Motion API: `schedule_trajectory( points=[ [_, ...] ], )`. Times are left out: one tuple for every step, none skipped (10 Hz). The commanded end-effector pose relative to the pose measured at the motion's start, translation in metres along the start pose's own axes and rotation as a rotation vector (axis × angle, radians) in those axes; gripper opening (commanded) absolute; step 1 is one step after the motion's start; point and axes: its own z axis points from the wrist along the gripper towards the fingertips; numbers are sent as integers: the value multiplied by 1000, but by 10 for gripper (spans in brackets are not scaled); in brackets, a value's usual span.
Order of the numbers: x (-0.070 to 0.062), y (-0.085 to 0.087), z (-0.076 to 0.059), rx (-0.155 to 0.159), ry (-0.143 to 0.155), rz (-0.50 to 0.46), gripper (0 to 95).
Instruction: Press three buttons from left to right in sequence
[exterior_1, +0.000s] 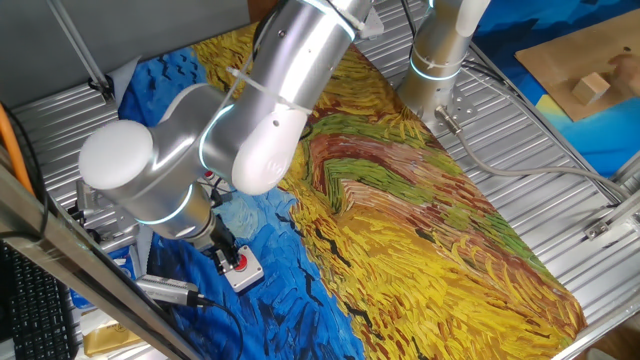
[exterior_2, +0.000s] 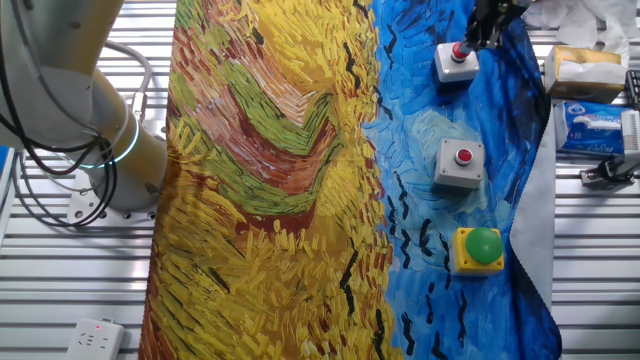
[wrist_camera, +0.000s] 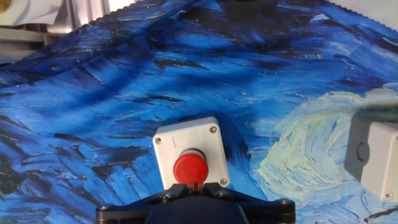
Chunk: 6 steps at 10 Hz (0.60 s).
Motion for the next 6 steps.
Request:
schedule_trajectory(
  points=[
    [10, 1, -17, 0, 3, -1, 0],
    [13, 1, -23, 2, 10, -2, 0],
    [14, 1, -23, 3, 11, -2, 0],
    [14, 1, -23, 3, 11, -2, 0],
    [15, -1, -21, 3, 12, -5, 0],
    [16, -2, -20, 3, 12, -9, 0]
  ],
)
